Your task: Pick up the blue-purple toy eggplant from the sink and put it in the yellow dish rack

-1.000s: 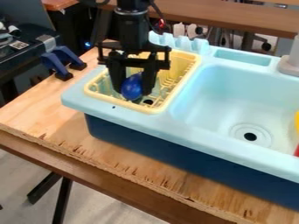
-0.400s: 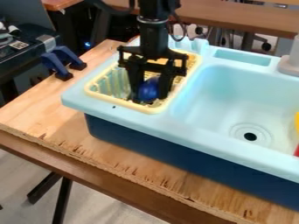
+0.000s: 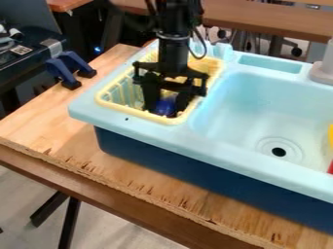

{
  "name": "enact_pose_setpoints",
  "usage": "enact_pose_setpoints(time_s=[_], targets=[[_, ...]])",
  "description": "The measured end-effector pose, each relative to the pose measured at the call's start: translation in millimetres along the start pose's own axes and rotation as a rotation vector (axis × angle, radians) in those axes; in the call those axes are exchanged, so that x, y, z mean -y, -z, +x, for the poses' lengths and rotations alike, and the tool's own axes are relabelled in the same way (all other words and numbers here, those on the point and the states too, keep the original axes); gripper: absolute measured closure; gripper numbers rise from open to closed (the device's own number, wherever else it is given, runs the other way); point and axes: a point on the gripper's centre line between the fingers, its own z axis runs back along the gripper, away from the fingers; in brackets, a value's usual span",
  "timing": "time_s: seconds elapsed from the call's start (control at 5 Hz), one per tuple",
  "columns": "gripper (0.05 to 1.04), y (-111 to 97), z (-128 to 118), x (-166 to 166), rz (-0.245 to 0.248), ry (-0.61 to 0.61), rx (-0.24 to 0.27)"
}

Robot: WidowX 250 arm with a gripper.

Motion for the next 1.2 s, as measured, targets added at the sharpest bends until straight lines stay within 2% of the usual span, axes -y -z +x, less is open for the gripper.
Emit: enact_pose_setpoints(time_s=[0.2,0.4,0.6,0.8,1.0,1.2], targets=[[0.347,2,0,2,0.003,0.007,-0.004],[0.127,1,-1,1,0.009,-0.006,-0.009],[0.107,-4,-3,2,0.013,-0.042,0.022],[0.107,-28,-5,6,0.006,-0.064,0.124],[0.094,-62,-13,21,0.004,-0.051,0.224],[0.094,-86,-26,49,0.034,-0.004,0.240]])
